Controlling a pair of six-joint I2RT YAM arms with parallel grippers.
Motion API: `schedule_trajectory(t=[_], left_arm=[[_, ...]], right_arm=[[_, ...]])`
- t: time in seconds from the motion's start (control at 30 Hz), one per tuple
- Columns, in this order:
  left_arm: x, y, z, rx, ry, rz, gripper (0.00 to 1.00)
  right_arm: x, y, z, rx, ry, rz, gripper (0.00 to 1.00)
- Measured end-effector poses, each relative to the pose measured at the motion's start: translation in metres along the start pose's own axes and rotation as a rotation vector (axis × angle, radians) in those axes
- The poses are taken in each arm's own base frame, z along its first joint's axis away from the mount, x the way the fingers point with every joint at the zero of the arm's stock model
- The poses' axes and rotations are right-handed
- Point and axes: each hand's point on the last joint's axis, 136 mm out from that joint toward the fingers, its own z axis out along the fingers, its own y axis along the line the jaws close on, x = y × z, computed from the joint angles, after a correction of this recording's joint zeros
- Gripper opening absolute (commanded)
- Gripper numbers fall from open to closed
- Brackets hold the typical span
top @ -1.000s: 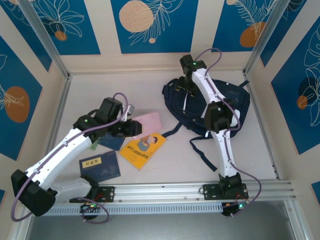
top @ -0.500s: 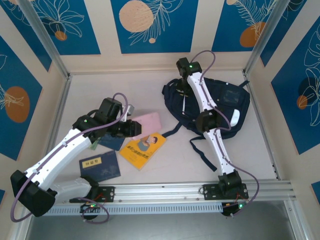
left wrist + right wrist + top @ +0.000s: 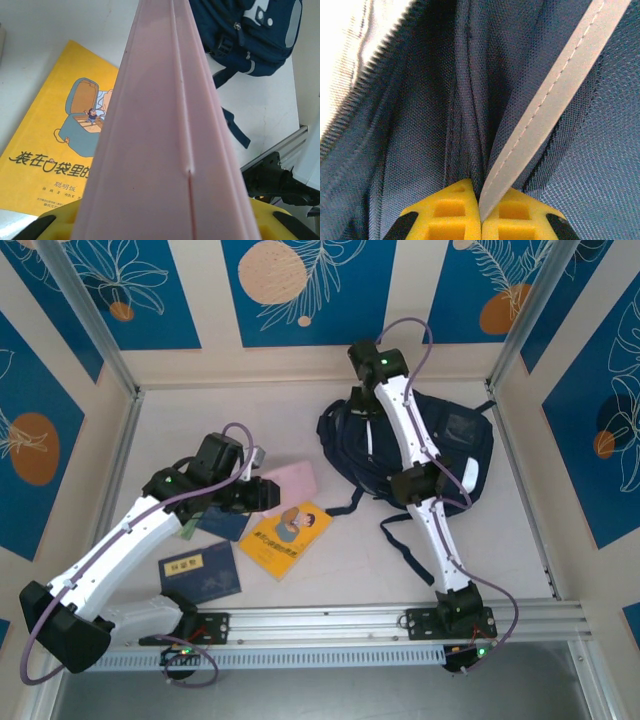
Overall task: Pack the student bag
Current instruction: Open the student bag at the middle-right of the table.
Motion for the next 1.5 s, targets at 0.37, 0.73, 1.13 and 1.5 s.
schedule_trajectory(t=[0.37, 0.73, 1.13, 1.5], left_arm=[[-0.002, -0.001, -0.004, -0.005, -0.006, 0.001, 0.34], [0.001, 0.002, -0.004, -0.020, 0.004, -0.006, 0.34], [0.001, 0.000, -0.008, -0.013, -0.003, -0.005, 0.35], [0.006, -0.010, 0.002, 0.051, 0.057, -0.008, 0.35]], right_arm=[[0.034, -0.017, -0.067, 0.025, 0.058, -0.069, 0.00], [0.089, -0.035, -0.070, 0.114, 0.172, -0.234, 0.08], [0.159, -0.053, -0.024, 0.182, 0.234, -0.284, 0.09], [0.163, -0.032, -0.100, -0.570, 0.075, -0.094, 0.00]])
